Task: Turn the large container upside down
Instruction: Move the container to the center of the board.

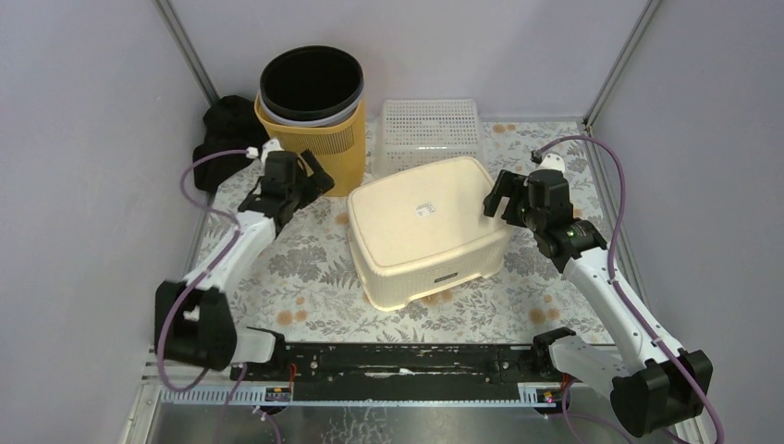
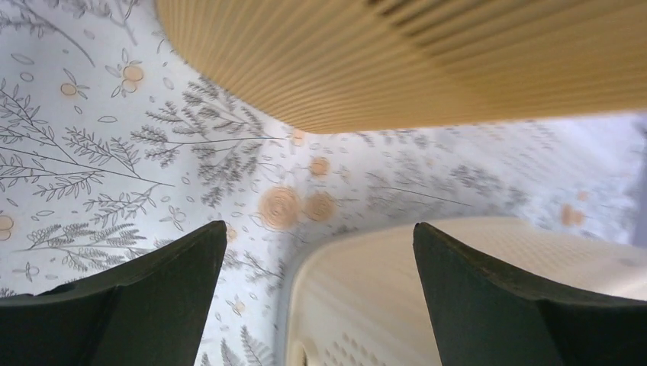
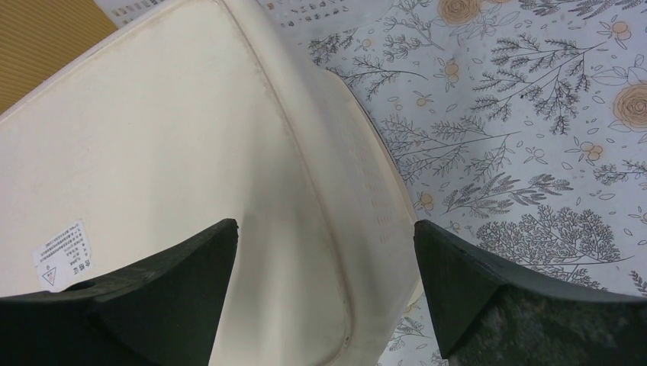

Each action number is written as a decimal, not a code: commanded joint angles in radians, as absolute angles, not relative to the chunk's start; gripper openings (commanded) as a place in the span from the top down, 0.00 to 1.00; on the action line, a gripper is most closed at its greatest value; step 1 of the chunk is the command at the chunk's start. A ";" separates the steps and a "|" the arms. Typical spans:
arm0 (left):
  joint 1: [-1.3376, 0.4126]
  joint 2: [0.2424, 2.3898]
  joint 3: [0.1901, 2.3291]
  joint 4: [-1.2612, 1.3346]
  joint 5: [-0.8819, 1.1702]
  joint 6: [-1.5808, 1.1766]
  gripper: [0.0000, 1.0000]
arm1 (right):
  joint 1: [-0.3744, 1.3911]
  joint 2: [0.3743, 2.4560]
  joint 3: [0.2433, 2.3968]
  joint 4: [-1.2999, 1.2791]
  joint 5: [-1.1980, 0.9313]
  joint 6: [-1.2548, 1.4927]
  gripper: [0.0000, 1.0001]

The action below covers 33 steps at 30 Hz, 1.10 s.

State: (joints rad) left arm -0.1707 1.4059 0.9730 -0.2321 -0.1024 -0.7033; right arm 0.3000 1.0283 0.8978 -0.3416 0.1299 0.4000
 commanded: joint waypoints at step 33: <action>-0.223 0.812 0.786 -0.463 0.175 -0.719 0.00 | 0.211 1.065 0.947 -0.293 0.092 0.460 0.01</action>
